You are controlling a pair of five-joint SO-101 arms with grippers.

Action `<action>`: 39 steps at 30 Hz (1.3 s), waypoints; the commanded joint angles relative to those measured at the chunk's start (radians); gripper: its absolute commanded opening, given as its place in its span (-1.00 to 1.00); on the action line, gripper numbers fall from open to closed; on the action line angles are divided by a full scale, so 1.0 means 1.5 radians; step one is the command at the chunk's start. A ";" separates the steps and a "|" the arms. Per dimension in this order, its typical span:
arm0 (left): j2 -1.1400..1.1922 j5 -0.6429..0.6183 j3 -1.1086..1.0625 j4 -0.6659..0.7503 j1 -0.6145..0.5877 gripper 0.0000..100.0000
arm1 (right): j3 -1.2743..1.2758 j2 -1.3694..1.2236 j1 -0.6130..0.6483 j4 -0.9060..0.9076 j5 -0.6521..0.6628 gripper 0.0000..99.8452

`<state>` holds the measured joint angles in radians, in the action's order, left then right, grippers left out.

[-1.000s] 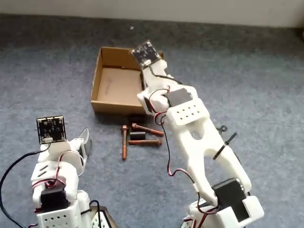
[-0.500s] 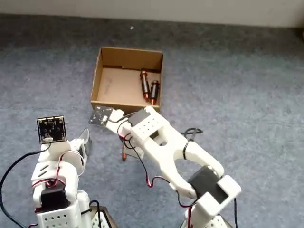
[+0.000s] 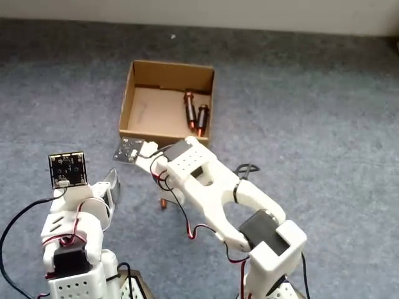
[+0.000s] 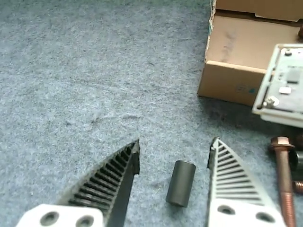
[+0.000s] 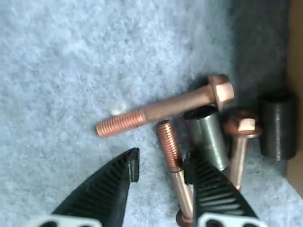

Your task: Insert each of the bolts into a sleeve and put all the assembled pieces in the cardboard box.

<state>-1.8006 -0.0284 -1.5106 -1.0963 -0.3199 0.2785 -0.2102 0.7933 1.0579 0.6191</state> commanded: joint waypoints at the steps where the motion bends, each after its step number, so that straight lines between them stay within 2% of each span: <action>1: -0.007 0.003 0.004 0.013 -0.002 -0.50 | -0.037 0.004 -0.026 -0.053 0.005 -0.65; 5: -0.007 0.003 0.004 0.013 -0.002 -0.50 | -0.036 0.004 -0.021 -0.053 0.005 -0.66; 9: -0.007 0.003 0.004 0.013 -0.002 -0.50 | -0.035 0.008 -0.014 -0.049 0.005 -0.82; 13: -0.007 0.003 0.004 0.013 -0.002 -0.50 | -0.035 0.010 -0.013 -0.014 0.005 -0.89; 22: -0.007 0.003 0.004 0.013 -0.002 -0.50 | -0.032 0.098 -0.014 0.044 0.004 -0.90; 31: -0.007 0.003 0.004 0.013 -0.002 -0.50 | 0.092 0.103 -0.014 -0.190 0.009 -0.90; 39: -0.007 0.003 0.004 0.013 -0.002 -0.50 | 0.113 0.072 -0.019 -0.257 0.011 -0.90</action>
<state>-1.8006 -0.0284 -1.5106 -1.0963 -0.3199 0.4595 -0.1089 0.7841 0.7081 0.6268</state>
